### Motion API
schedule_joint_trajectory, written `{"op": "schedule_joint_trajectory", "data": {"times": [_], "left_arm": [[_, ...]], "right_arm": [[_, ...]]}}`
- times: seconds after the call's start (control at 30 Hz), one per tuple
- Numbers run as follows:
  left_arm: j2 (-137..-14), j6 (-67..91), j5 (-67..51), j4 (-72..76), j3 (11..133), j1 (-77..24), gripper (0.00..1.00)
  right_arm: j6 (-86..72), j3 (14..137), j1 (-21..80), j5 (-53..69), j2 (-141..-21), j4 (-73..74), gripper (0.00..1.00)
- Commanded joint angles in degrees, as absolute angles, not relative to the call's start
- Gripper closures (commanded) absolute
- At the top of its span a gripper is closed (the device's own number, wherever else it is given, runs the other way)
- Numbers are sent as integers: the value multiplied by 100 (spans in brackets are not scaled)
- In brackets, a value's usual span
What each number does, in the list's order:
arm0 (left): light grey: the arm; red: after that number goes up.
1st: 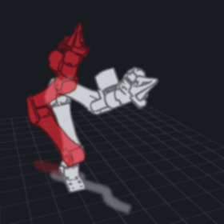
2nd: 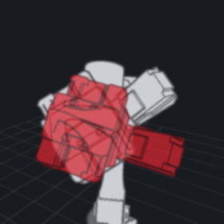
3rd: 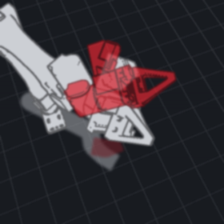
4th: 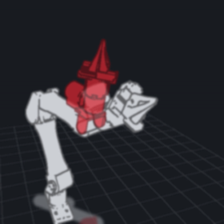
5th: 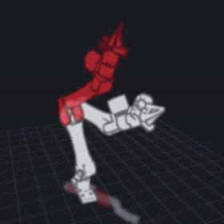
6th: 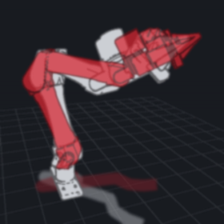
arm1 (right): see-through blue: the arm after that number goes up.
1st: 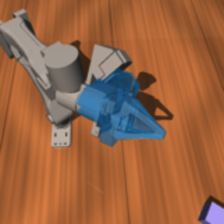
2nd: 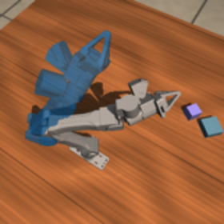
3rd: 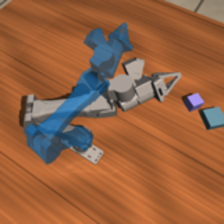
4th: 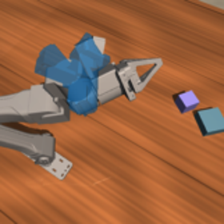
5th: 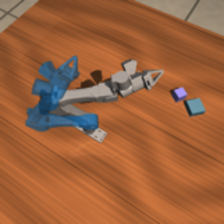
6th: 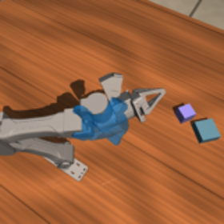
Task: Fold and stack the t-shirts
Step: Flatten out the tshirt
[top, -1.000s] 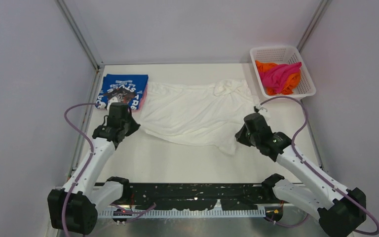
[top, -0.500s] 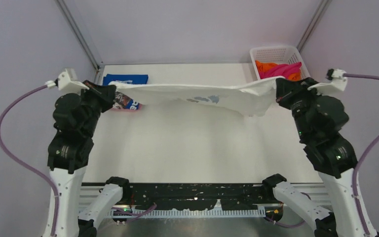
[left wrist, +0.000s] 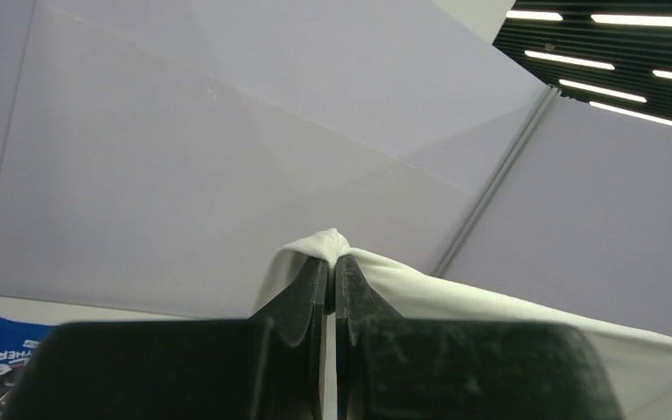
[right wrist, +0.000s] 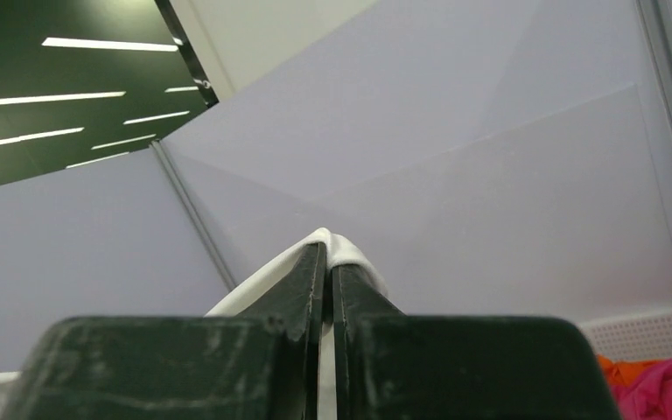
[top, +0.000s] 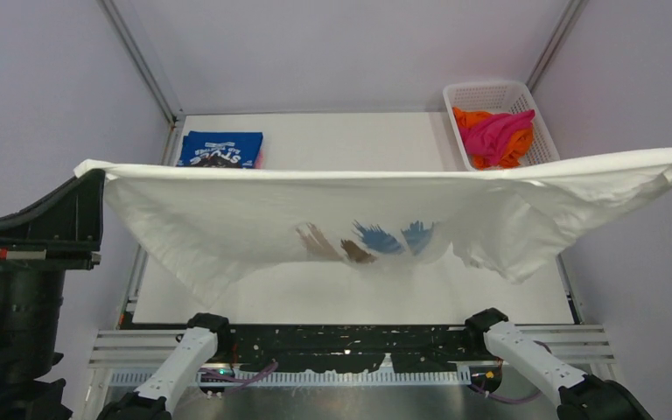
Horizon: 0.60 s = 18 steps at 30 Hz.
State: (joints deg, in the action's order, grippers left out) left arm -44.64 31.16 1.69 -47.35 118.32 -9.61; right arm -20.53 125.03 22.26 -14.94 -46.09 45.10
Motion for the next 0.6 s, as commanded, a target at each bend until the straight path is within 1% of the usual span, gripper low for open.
{"op": "schedule_joint_trajectory", "data": {"times": [0.0,0.13,0.27,0.37,0.47,0.57], "left_arm": [[-4392,2939,26,-5007,11933,-929,100],[-4376,2946,26,-5028,11889,-928,100],[-4458,2963,81,-4868,11417,-925,100],[-4566,3022,323,-4562,10654,-923,100],[-4842,3055,738,-4179,9813,-923,100],[-5264,3124,1054,-3685,8906,-927,100]], "right_arm": [[-1653,13149,2200,-1288,-4943,4839,95],[-1474,13296,2200,-1580,-5016,4719,95],[-1298,13073,2206,-1986,-5241,4637,95],[-1176,12538,2204,-2511,-5435,4404,95],[-983,11957,2204,-3281,-5757,4030,95],[-897,11077,2194,-4041,-6072,3719,95]]}}
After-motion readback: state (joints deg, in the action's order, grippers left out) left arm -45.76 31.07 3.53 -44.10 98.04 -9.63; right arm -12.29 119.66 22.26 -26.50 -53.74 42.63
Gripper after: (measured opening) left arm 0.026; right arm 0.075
